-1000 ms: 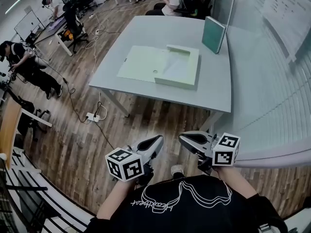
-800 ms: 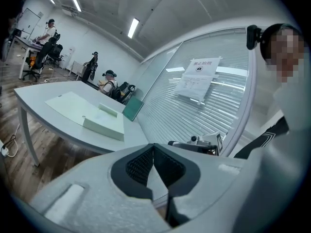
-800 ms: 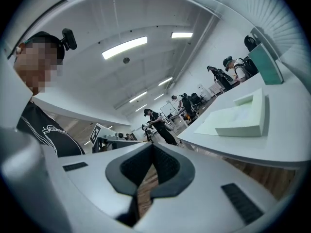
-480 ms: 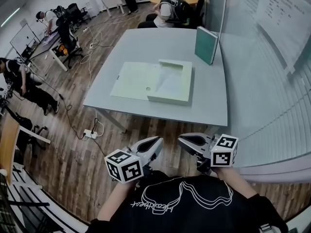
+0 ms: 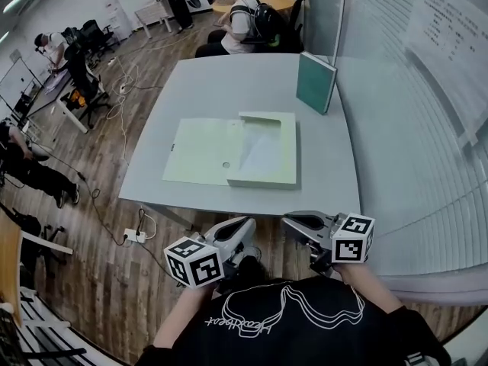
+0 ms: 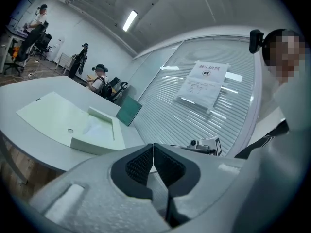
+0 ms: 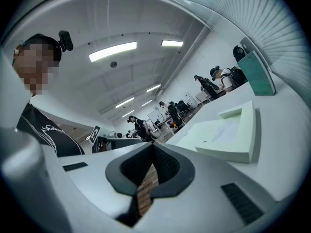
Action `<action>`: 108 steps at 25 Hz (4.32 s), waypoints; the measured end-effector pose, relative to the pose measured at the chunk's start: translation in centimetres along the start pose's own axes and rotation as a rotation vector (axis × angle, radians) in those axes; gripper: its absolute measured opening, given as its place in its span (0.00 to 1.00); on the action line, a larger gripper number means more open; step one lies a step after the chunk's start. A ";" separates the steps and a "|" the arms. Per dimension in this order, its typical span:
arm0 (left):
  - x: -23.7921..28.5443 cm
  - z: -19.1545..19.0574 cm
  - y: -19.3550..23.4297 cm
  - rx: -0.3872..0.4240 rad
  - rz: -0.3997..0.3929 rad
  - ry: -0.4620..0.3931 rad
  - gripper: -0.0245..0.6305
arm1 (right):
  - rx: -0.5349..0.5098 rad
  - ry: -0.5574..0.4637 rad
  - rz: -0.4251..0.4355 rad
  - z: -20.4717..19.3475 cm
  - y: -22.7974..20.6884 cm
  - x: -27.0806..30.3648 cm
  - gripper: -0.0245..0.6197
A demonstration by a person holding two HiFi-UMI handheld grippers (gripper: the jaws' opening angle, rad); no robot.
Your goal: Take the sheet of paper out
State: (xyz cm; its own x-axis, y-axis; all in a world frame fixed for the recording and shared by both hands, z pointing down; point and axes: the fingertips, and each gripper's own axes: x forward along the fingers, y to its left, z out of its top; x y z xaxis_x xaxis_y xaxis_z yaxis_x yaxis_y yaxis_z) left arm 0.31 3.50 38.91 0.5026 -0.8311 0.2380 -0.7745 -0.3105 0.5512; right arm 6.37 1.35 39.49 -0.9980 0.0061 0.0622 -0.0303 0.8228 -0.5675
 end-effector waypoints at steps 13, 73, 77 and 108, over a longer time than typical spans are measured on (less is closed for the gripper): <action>4.8 10.0 10.0 0.029 -0.127 0.075 0.06 | 0.039 -0.093 -0.115 7.3 -7.6 8.3 0.05; 22.7 2.8 34.8 -0.130 0.089 0.602 0.30 | 0.275 -0.142 -0.350 11.4 -28.0 8.3 0.05; 23.1 2.1 35.5 -0.166 0.100 0.619 0.29 | 0.287 -0.136 -0.340 11.1 -28.7 8.1 0.05; 24.3 1.7 36.0 -0.150 0.199 0.674 0.06 | 0.379 -0.080 -0.257 9.2 -34.3 7.3 0.05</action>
State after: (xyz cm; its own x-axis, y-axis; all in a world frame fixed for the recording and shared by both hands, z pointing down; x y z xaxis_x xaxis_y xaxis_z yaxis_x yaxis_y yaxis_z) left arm -15.98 -28.65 63.19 0.5229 -0.3848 0.7606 -0.8392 -0.0762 0.5384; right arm -0.38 -32.05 51.85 -0.9561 -0.2272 0.1850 -0.2804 0.5264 -0.8027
